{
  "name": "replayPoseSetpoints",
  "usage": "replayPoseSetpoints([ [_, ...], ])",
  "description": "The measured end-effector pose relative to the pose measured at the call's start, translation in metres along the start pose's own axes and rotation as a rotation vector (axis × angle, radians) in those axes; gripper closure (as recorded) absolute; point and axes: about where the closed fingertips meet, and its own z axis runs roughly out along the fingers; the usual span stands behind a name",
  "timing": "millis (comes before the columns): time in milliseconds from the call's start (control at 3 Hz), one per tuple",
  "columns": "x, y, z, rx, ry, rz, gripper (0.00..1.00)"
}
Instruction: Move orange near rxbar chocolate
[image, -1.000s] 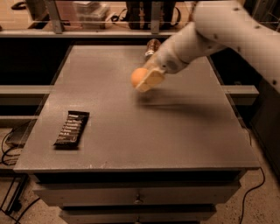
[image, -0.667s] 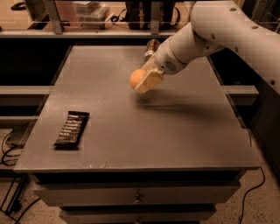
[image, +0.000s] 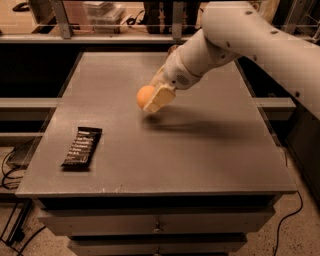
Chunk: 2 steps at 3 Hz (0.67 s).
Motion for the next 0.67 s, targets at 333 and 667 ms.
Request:
replayPoseSetpoints([
  [333, -0.016, 0.029, 0.018, -0.052, 0.015, -0.065, 1.00],
  [667, -0.025, 0.055, 0.035, -0.119, 0.007, -0.110, 1.00],
])
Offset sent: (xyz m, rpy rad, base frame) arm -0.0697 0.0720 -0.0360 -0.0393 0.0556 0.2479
